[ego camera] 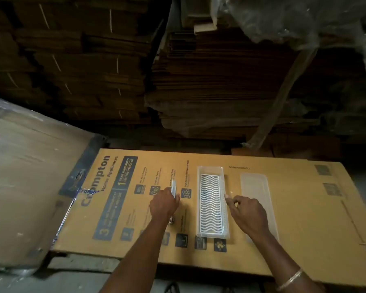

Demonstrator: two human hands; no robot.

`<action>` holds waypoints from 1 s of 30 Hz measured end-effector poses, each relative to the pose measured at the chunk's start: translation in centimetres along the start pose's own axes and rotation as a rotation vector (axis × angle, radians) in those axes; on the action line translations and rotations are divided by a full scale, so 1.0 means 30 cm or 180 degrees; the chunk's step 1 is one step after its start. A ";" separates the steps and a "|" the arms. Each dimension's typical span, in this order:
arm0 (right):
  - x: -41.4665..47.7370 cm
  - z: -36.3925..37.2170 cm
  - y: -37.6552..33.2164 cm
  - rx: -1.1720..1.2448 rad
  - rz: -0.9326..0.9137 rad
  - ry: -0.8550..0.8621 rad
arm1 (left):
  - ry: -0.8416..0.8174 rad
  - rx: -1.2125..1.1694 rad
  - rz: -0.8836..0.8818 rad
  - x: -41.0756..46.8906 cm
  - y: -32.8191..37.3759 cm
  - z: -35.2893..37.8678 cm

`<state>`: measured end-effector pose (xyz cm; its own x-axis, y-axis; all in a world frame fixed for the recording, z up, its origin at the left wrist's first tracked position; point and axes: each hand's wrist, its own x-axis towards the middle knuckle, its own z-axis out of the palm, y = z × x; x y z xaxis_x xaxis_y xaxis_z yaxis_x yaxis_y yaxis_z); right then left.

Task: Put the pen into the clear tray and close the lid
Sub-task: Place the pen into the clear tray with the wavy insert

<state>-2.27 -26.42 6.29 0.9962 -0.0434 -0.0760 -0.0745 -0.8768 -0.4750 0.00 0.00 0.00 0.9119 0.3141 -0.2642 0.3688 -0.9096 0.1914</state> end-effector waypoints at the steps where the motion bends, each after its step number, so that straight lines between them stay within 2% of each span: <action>1: 0.004 0.002 0.004 0.0016 0.0002 0.0011 | -0.0144 0.0026 -0.0090 0.013 -0.005 0.010; 9: 0.030 0.022 0.047 -0.0039 -0.0064 0.0083 | -0.0382 -0.0298 -0.0346 0.097 -0.022 0.095; 14: 0.027 0.020 0.099 -0.0104 0.0146 0.0045 | -0.0249 -0.0557 -0.0345 0.114 -0.004 0.132; 19: 0.033 0.004 0.125 -0.0065 0.0227 0.0047 | -0.0272 -0.1000 -0.0647 0.127 0.000 0.157; 26: 0.053 -0.005 0.145 0.0012 0.0243 0.0130 | -0.0331 -0.1098 -0.0484 0.149 -0.026 0.187; 30: 0.059 -0.009 0.139 0.0041 0.0210 0.0125 | -0.0249 -0.1659 -0.0438 0.146 -0.039 0.167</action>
<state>-0.81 -30.28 4.41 0.9901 -0.1199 -0.0732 -0.1404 -0.8652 -0.4814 2.66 1.09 -6.13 0.8402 0.3815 -0.3855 0.5423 -0.6000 0.5882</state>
